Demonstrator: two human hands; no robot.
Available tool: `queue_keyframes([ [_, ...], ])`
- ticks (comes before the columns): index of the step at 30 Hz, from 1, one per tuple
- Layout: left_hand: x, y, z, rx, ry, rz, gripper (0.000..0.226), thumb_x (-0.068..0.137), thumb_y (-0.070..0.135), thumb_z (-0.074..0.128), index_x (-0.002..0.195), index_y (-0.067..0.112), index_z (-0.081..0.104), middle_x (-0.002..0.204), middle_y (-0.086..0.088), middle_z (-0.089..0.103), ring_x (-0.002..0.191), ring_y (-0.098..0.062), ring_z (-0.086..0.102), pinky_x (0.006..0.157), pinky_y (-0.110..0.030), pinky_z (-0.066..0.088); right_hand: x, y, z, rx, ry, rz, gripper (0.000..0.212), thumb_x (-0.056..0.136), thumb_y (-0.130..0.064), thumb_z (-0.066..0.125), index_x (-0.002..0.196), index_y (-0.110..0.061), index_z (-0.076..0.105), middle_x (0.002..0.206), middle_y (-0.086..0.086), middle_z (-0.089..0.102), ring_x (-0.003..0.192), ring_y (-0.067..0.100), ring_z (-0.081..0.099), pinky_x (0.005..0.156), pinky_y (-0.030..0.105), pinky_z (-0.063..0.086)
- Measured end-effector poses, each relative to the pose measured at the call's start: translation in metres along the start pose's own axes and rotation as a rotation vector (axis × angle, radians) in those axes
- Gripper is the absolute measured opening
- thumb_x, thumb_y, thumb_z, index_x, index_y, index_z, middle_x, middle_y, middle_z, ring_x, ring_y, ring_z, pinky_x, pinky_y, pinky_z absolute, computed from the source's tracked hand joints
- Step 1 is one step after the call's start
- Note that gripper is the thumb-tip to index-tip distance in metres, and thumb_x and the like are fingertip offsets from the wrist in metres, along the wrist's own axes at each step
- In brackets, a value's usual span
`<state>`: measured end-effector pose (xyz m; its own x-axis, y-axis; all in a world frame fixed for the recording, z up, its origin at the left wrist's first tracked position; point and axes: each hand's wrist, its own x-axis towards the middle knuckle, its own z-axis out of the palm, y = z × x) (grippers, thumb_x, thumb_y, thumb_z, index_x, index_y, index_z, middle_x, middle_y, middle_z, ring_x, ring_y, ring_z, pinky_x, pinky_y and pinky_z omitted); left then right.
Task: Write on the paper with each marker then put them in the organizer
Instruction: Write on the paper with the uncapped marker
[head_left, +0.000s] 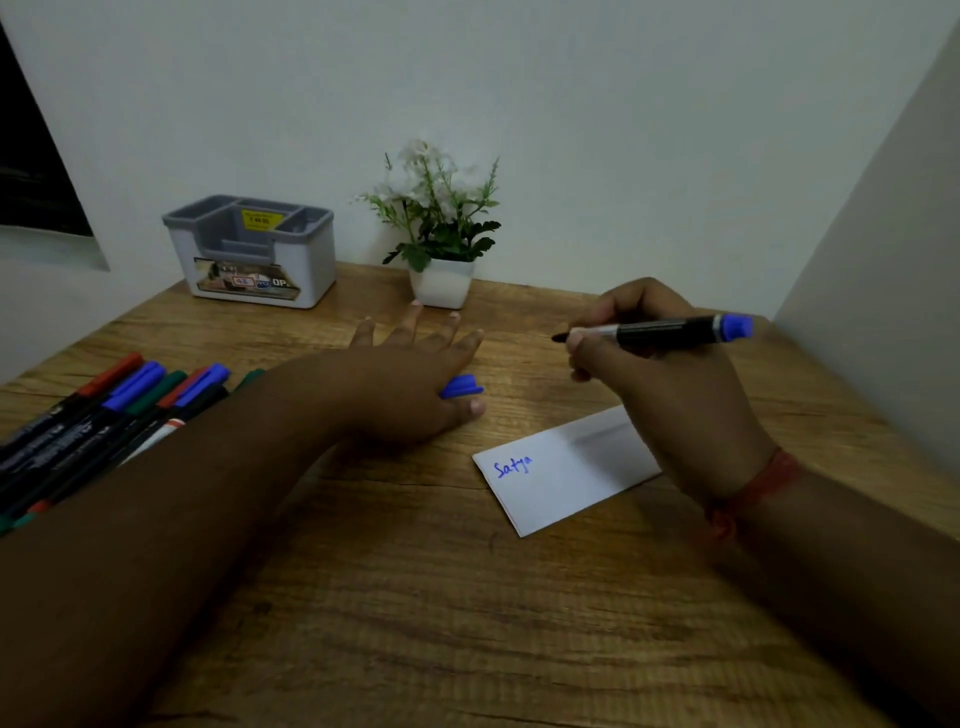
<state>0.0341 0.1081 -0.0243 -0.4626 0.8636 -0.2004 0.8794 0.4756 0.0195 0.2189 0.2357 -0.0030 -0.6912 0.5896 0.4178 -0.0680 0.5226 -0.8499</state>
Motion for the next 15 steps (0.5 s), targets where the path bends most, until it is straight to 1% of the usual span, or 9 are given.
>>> queue_keyframes([
  [1, 0.0, 0.0, -0.001, 0.0, 0.0, -0.008, 0.079, 0.093, 0.068, 0.029, 0.152, 0.037, -0.014, 0.161, 0.007, -0.023, 0.145, -0.025, -0.028, 0.116, -0.062, -0.008, 0.003, 0.001, 0.0, -0.024, -0.033, -0.009, 0.01, 0.089, -0.006, 0.071, 0.095, -0.008, 0.064, 0.093, 0.013, 0.073, 0.082, 0.019, 0.073, 0.074, 0.028, 0.061],
  [3, 0.001, -0.001, -0.003, 0.012, -0.003, -0.022, 0.078, 0.094, 0.067, 0.03, 0.153, 0.036, -0.011, 0.162, 0.007, -0.02, 0.146, -0.025, -0.026, 0.116, -0.063, -0.008, 0.007, 0.008, 0.0, -0.052, -0.069, -0.032, 0.013, 0.089, -0.009, 0.073, 0.1, -0.011, 0.067, 0.097, 0.008, 0.074, 0.09, 0.022, 0.074, 0.084, 0.038, 0.062],
  [5, 0.001, -0.003, -0.005, 0.025, 0.003, -0.037, 0.075, 0.095, 0.065, 0.031, 0.155, 0.035, -0.003, 0.163, 0.007, -0.016, 0.147, -0.025, -0.023, 0.116, -0.063, -0.008, 0.006, 0.015, 0.0, -0.066, -0.074, -0.052, 0.015, 0.089, -0.011, 0.073, 0.102, -0.018, 0.07, 0.103, 0.002, 0.075, 0.096, 0.019, 0.073, 0.091, 0.047, 0.058],
  [6, 0.0, -0.003, -0.006, 0.031, 0.008, -0.039, 0.073, 0.096, 0.064, 0.032, 0.155, 0.034, 0.003, 0.164, 0.007, -0.012, 0.148, -0.024, -0.02, 0.116, -0.063, -0.008, 0.005, 0.017, -0.001, -0.082, -0.083, -0.055, 0.017, 0.089, -0.011, 0.073, 0.103, -0.021, 0.072, 0.106, 0.0, 0.075, 0.098, 0.018, 0.072, 0.093, 0.048, 0.057],
  [9, -0.003, 0.0, -0.012, 0.054, 0.028, -0.022, 0.065, 0.097, 0.06, 0.037, 0.153, 0.032, 0.019, 0.165, 0.006, 0.006, 0.151, -0.021, -0.005, 0.116, -0.063, -0.006, 0.002, 0.021, -0.007, -0.066, -0.128, -0.032, 0.019, 0.09, -0.012, 0.07, 0.104, -0.024, 0.074, 0.105, -0.003, 0.076, 0.097, 0.014, 0.073, 0.093, 0.044, 0.057],
  [11, -0.004, 0.003, -0.016, 0.049, 0.057, -0.013, 0.059, 0.097, 0.057, 0.042, 0.149, 0.032, 0.032, 0.16, 0.008, 0.025, 0.15, -0.018, 0.013, 0.117, -0.062, -0.003, 0.0, 0.021, -0.01, -0.007, -0.143, 0.005, 0.018, 0.089, -0.012, 0.068, 0.103, -0.023, 0.074, 0.101, -0.004, 0.078, 0.093, 0.012, 0.075, 0.09, 0.038, 0.059],
  [12, -0.004, 0.003, -0.017, 0.044, 0.079, -0.009, 0.055, 0.096, 0.055, 0.045, 0.145, 0.032, 0.039, 0.155, 0.01, 0.034, 0.146, -0.015, 0.024, 0.117, -0.062, 0.001, -0.001, 0.022, -0.01, 0.014, -0.148, 0.02, 0.017, 0.089, -0.012, 0.068, 0.103, -0.021, 0.073, 0.098, -0.003, 0.078, 0.09, 0.012, 0.075, 0.088, 0.035, 0.059],
  [14, -0.004, 0.004, -0.016, 0.038, 0.129, 0.004, 0.044, 0.094, 0.052, 0.052, 0.134, 0.034, 0.051, 0.141, 0.011, 0.048, 0.132, -0.013, 0.041, 0.118, -0.057, 0.014, -0.002, 0.023, -0.01, 0.047, -0.153, 0.041, 0.014, 0.089, -0.009, 0.068, 0.101, -0.016, 0.072, 0.094, 0.0, 0.078, 0.086, 0.013, 0.076, 0.084, 0.03, 0.06],
  [15, -0.004, 0.005, -0.015, 0.031, 0.152, 0.016, 0.039, 0.094, 0.05, 0.055, 0.129, 0.034, 0.054, 0.134, 0.01, 0.053, 0.123, -0.012, 0.046, 0.114, -0.051, 0.025, -0.002, 0.023, -0.009, 0.064, -0.156, 0.051, 0.012, 0.09, -0.008, 0.068, 0.1, -0.013, 0.071, 0.093, 0.003, 0.078, 0.086, 0.014, 0.076, 0.084, 0.03, 0.061],
])
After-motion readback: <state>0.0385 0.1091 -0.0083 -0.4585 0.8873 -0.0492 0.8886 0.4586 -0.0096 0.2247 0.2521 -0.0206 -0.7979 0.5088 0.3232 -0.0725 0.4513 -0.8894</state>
